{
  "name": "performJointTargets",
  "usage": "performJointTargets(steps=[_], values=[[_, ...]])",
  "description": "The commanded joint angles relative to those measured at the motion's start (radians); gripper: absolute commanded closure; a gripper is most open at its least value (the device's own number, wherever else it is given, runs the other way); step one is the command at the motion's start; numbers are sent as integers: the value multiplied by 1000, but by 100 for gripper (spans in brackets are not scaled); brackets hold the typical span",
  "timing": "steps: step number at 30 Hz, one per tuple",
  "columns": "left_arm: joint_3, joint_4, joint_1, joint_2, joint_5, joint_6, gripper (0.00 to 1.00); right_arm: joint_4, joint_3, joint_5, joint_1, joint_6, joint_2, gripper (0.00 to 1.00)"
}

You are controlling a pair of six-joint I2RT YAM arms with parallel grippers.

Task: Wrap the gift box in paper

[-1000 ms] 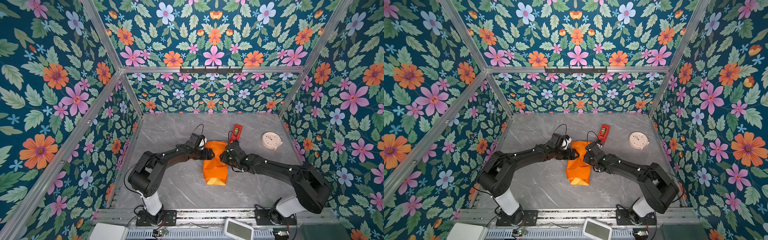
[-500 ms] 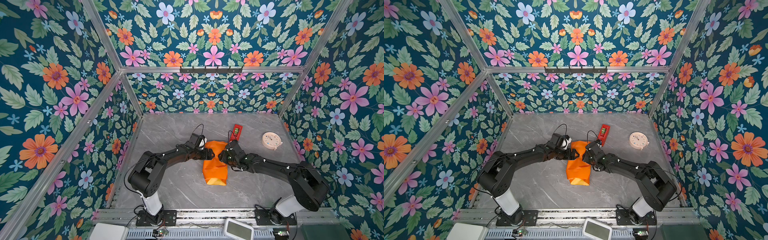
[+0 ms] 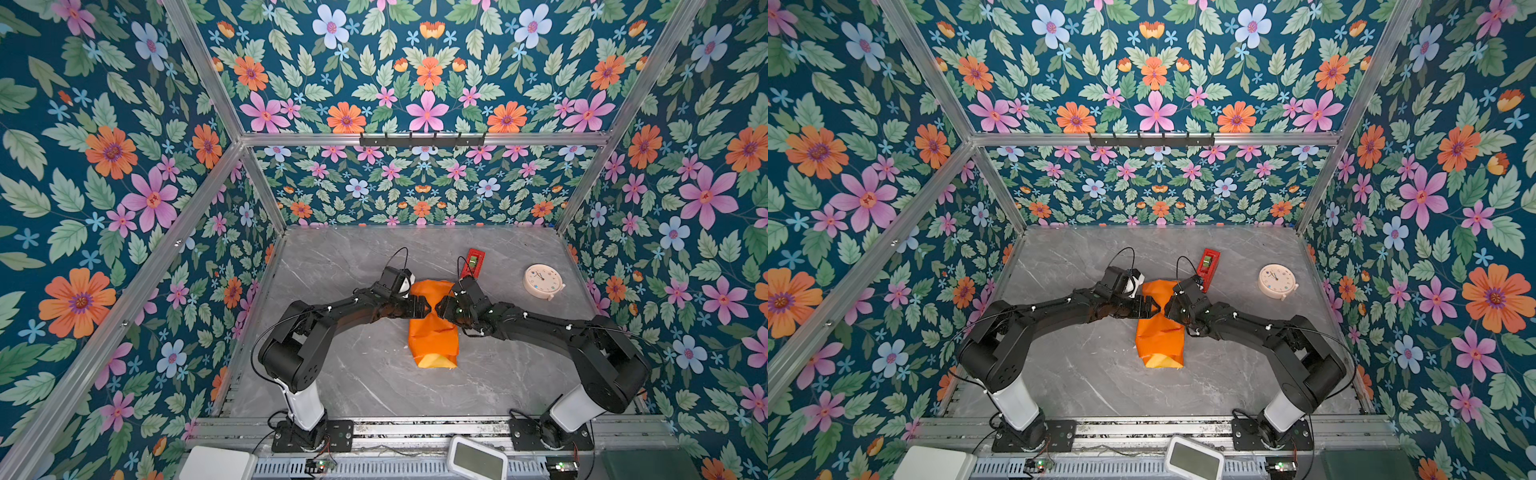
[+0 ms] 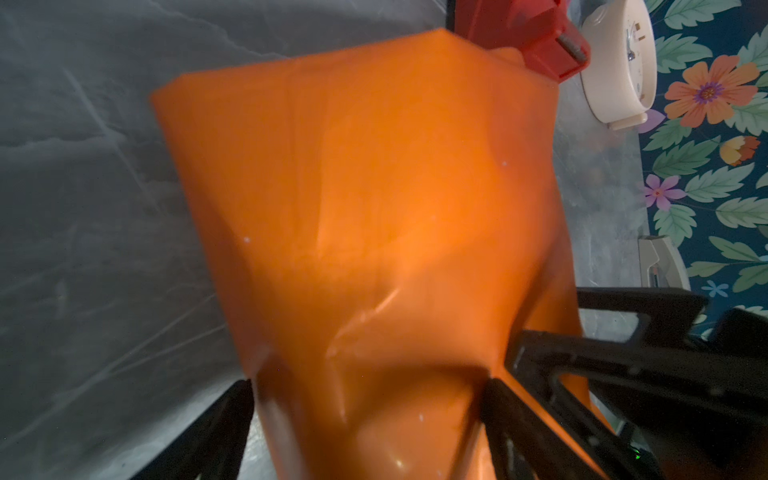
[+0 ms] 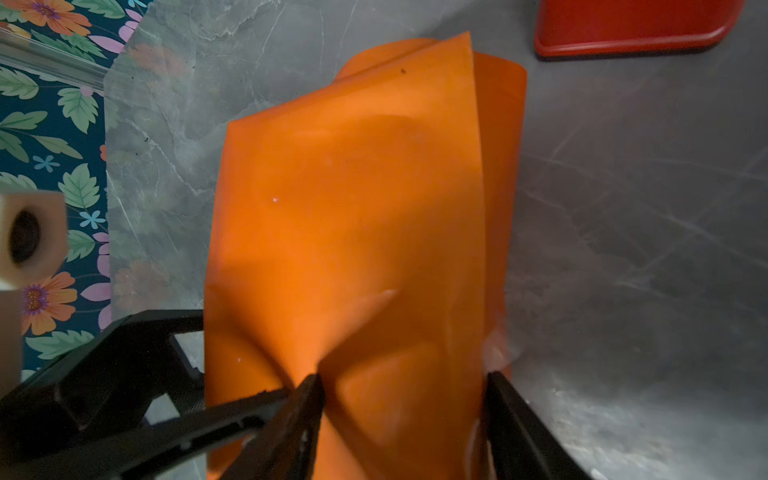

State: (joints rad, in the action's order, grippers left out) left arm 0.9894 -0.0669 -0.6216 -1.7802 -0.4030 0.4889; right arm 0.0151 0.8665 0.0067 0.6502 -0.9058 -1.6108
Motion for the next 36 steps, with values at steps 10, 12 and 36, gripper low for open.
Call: performJointTargets(steps=[10,12,36], values=[[-23,-298,-3,-33,216,-50,13,127,-6,-125,-48,46,-38,19],[-23,-297,-3,-35,215,-50,13,131,-7,-143,-58,51,-35,15],[39,-305,-3,-4,202,-2,7,-52,-61,-200,-126,138,178,4]])
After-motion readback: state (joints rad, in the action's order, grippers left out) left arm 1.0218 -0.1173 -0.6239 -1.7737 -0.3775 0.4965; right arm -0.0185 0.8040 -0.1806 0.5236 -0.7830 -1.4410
